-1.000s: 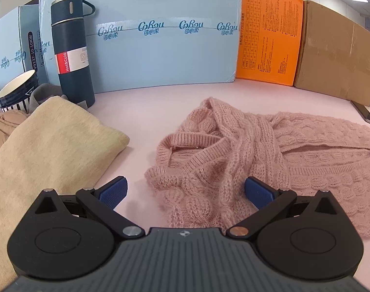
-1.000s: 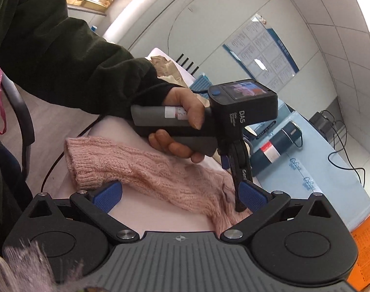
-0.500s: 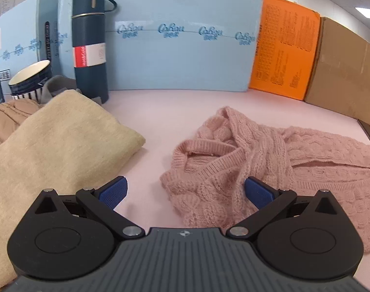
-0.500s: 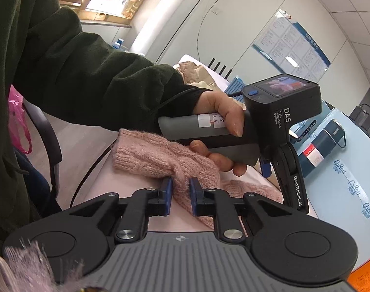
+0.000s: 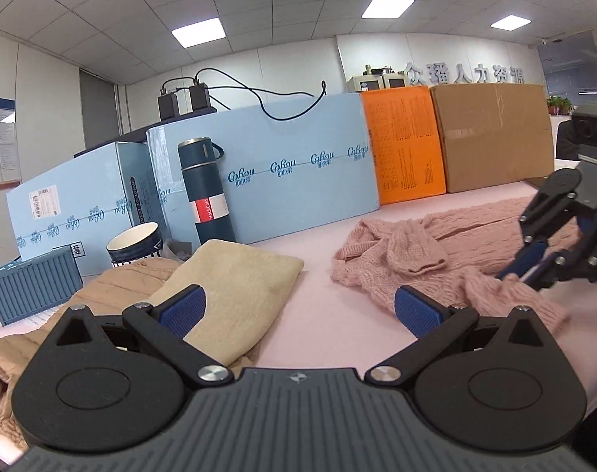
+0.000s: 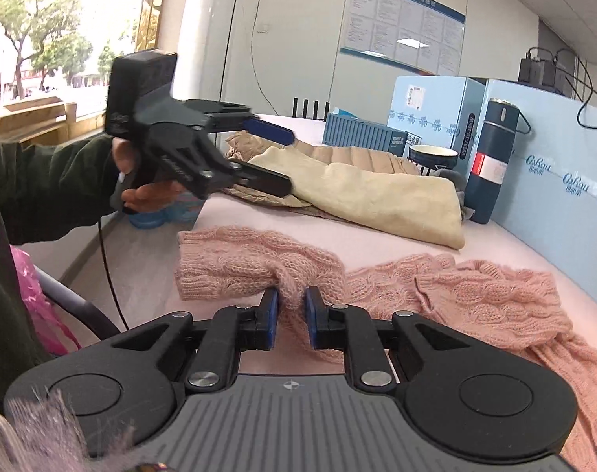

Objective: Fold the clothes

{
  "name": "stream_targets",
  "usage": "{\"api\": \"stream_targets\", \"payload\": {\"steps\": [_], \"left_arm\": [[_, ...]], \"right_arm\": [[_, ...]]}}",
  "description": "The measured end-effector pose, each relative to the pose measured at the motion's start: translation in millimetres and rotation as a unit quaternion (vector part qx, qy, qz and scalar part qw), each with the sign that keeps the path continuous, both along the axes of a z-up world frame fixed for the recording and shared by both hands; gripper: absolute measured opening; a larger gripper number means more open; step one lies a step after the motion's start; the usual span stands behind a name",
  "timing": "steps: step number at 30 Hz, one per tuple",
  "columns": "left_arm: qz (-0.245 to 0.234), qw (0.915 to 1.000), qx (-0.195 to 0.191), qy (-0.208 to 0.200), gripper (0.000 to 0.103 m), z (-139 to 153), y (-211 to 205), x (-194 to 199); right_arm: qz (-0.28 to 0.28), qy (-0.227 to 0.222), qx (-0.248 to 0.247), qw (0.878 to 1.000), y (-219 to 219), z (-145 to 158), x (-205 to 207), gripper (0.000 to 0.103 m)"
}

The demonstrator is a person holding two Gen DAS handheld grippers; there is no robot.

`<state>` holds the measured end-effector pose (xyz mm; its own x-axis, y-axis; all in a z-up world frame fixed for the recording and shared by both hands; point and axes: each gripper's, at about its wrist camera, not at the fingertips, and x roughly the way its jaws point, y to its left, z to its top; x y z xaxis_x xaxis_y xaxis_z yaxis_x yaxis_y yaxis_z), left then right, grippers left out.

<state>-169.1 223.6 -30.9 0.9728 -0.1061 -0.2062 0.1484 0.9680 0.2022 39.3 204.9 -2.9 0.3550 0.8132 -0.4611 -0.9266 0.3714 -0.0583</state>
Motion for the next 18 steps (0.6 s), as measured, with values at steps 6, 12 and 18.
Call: {"api": "stream_targets", "payload": {"steps": [6, 12, 18], "left_arm": [[-0.053, 0.9825, 0.171, -0.053, 0.103, -21, -56, -28], [-0.128, 0.9482, 0.277, -0.09, 0.103, -34, -100, -30], [-0.159, 0.9441, 0.276, -0.086, 0.008, -30, -109, -25]], "right_arm": [[-0.016, 0.052, 0.038, 0.998, -12, -2, 11, 0.014], [-0.02, 0.061, 0.033, 0.997, -10, -6, 13, 0.014], [-0.009, 0.043, 0.024, 0.999, -5, -8, 10, 0.022]]}}
